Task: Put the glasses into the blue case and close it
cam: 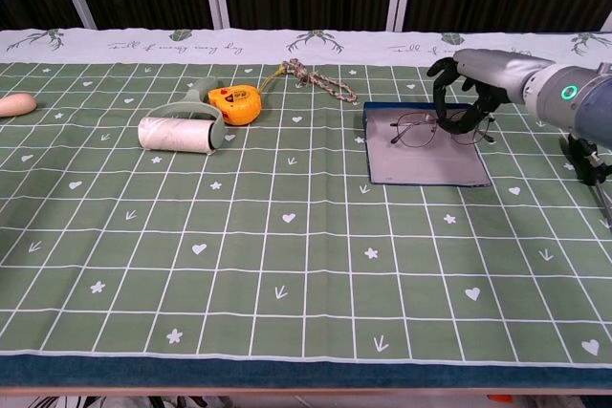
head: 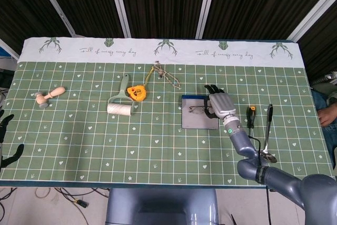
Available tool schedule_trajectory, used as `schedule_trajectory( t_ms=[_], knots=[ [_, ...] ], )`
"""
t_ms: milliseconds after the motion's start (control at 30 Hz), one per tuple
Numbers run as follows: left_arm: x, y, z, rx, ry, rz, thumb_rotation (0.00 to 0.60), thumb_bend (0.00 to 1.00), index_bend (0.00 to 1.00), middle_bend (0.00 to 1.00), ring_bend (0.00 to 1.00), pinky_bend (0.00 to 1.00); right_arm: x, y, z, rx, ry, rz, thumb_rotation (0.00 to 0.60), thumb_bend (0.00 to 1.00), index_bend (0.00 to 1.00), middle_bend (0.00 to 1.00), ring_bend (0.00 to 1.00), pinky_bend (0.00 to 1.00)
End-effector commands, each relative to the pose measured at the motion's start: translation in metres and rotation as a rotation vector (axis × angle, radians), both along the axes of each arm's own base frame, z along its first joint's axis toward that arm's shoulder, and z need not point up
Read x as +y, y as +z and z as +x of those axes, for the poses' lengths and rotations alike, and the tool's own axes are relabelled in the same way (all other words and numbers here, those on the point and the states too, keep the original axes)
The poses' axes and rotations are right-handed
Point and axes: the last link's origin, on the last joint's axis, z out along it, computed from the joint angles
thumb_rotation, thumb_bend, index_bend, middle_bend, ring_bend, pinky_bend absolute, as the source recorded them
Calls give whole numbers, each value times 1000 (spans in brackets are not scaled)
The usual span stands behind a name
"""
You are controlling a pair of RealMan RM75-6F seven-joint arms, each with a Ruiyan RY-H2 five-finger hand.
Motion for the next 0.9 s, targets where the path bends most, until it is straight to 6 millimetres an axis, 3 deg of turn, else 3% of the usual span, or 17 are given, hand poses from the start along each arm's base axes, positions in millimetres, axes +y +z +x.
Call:
schedule_trajectory(
  t_ms=[33, 600, 900],
  knots=[
    [0, 0, 0, -2, 1, 0, 600, 315, 97, 0, 0, 0, -2, -8, 3, -11, 2, 14, 600, 511, 634, 117, 68, 194],
    [0, 1, -1, -6, 5, 0, 600, 315, 97, 0, 0, 0, -15, -21, 12, -22, -4, 15, 600, 511, 634, 117, 68, 194],
    [0, 2, -1, -6, 7, 1, 600, 315, 97, 0, 0, 0, -27, -18, 10, -7, -20, -4, 600, 499, 622, 117, 68, 194]
  ],
)
